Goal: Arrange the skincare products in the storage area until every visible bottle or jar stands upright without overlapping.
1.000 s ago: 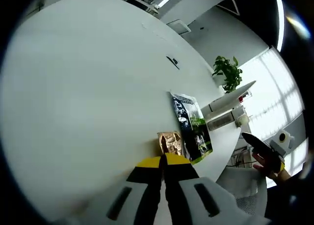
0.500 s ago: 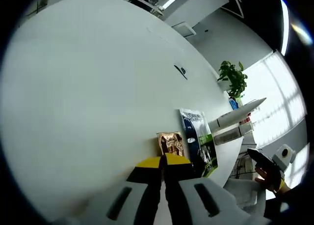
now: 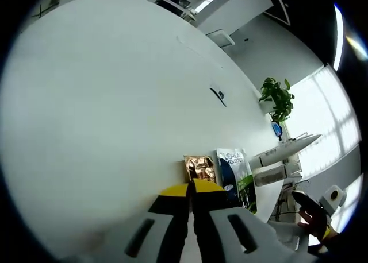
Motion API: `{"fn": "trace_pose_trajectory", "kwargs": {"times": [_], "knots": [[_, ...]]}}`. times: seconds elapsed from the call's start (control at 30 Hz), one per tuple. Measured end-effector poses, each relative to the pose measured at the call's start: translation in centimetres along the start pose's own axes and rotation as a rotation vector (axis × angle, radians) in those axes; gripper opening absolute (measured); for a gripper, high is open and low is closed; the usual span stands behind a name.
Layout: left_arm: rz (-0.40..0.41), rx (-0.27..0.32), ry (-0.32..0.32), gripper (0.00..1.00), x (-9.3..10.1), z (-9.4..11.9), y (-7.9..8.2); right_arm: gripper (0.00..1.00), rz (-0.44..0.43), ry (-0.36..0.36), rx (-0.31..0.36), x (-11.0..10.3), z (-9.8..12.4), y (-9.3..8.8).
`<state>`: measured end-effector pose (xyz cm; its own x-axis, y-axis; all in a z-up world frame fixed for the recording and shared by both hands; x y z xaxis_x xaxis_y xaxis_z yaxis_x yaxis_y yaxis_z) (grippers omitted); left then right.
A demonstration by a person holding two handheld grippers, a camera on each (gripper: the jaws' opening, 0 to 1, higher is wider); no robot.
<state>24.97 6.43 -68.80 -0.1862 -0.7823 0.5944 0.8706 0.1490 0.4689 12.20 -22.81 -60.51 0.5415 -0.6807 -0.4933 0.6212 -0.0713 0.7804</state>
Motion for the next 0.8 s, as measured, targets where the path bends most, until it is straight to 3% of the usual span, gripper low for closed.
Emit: {"fn": "trace_pose_trajectory", "kwargs": {"times": [0.47,0.8], "knots": [[-0.132,-0.012,0.056,0.00,0.0,-0.1,0.7,1.00,-0.011,0.000,0.002,0.2,0.0,0.0],[-0.198,-0.014,0.080,0.01,-1.5,-0.9,1.9,1.00,-0.012,-0.001,0.003,0.2,0.0,0.0]]}}
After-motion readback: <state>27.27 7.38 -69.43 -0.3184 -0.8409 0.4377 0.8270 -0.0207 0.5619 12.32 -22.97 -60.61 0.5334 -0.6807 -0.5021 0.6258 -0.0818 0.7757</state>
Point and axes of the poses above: the point that each gripper's makers call its tool centre point, and the gripper's own axes: z roughly backward along the fingers, x roughly to its right, y roughly out of its top, the point moved 10 cm from there along z, roughly backward along the fingers, and after that the axes turned 5 degrees about -z, right-handed, at the moved point
